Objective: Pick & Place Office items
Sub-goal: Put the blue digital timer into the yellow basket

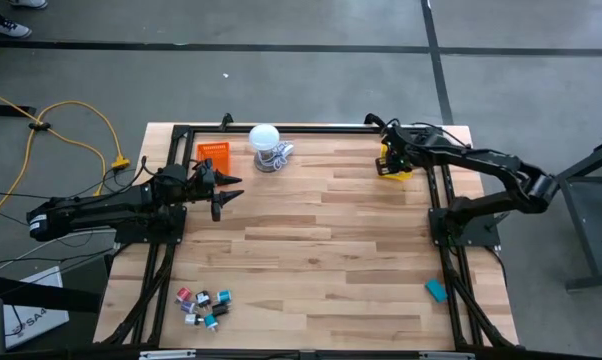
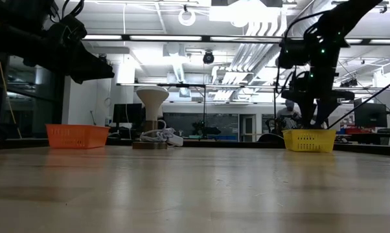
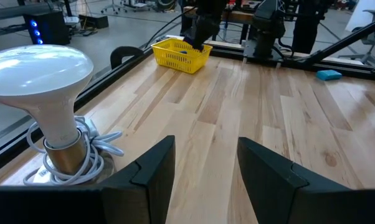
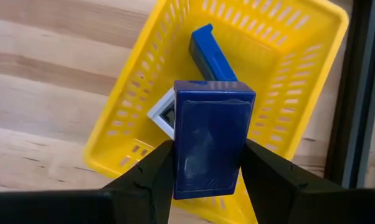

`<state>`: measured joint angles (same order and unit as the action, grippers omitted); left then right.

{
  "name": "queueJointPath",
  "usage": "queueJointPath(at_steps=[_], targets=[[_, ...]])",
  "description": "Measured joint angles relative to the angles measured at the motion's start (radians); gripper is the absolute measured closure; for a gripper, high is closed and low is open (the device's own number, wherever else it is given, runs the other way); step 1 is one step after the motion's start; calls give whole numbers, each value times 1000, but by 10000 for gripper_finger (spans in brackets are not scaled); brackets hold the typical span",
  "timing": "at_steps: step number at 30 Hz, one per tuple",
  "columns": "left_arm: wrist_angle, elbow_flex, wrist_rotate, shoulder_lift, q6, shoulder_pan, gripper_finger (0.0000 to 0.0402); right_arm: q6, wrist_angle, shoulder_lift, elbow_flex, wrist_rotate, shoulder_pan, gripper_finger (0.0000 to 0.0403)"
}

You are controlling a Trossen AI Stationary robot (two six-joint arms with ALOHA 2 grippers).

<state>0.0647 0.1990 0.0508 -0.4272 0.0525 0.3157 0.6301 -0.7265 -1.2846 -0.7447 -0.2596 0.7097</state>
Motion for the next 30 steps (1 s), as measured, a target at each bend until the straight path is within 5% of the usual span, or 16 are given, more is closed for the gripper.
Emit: queueJointPath(at_steps=[30], targets=[[0, 0, 0, 0, 0, 0, 234, -7, 33, 0, 10, -6, 0, 244]])
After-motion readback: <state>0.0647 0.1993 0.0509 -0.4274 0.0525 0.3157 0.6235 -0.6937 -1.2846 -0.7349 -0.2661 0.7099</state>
